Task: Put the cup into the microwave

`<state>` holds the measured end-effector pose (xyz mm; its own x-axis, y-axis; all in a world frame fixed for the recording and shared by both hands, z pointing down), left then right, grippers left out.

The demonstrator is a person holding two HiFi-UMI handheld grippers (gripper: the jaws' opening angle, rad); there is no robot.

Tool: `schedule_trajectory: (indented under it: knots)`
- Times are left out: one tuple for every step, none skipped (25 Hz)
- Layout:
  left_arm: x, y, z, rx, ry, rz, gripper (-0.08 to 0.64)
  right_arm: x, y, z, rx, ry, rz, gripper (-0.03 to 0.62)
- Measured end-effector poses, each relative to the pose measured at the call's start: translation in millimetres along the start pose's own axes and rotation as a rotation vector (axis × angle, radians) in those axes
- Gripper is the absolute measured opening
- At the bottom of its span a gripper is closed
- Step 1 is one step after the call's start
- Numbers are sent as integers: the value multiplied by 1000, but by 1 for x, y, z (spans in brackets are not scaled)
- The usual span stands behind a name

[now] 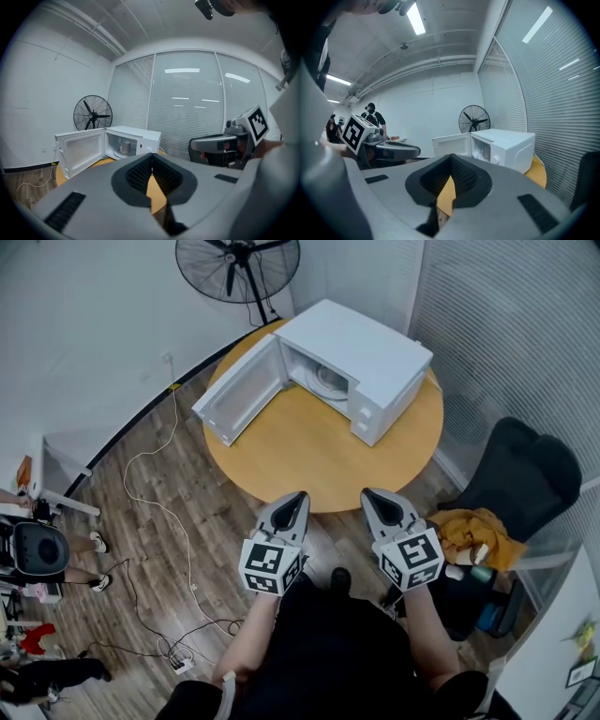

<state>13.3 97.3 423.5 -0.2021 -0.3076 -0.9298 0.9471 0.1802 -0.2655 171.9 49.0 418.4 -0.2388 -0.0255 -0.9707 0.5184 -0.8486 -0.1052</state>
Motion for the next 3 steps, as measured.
schedule_trajectory:
  knots:
    - [0, -1, 0, -1, -1, 0, -3, 1, -1, 1, 2, -1, -1, 9]
    - [1, -2, -1, -1, -1, 0, -3, 1, -2, 2, 3, -1, -2, 9]
    - [1, -3, -1, -1, -1, 0, -3, 2, -3, 3, 5, -2, -3, 9]
Point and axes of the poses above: the fingertips, and each gripper's own axes: z forward along the fingers, y to its right, x out of its top, the point moved 5 cm from there along -z, backward along the fingers, and after that the axes turned 12 degrees about -z, right-handed, at the moved point
